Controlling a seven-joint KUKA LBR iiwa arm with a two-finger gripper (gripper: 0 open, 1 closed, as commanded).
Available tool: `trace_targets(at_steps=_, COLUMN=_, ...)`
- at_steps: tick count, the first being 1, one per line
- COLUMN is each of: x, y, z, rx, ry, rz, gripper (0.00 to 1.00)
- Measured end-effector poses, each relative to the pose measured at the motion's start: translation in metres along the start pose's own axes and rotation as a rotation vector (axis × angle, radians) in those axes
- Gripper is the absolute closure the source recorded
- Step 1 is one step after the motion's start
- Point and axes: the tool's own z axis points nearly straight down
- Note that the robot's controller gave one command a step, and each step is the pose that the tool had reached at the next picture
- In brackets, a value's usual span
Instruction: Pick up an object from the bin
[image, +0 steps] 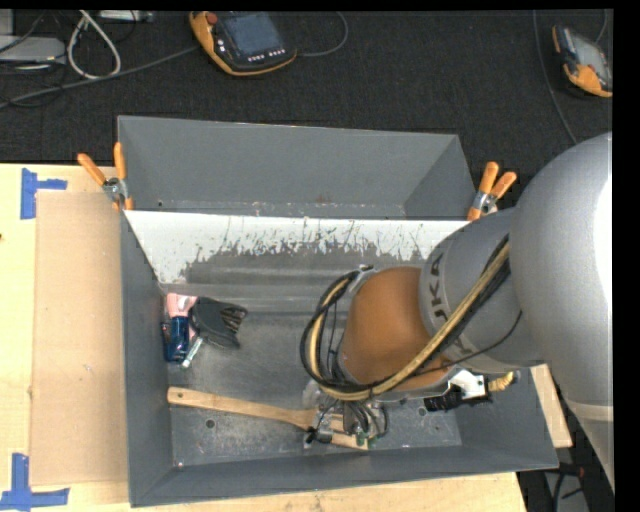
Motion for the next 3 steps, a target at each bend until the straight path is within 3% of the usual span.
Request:
trace_targets(at_steps=2, x=0.003, y=-0.001, z=-0.070, rx=0.003, ry=0.011, rz=-0.001, gripper=1.00)
trace_targets(at_steps=3, x=0.001, y=-0.001, z=-0.112, rx=0.001, ry=0.003, rz=-0.002, gripper=1.00)
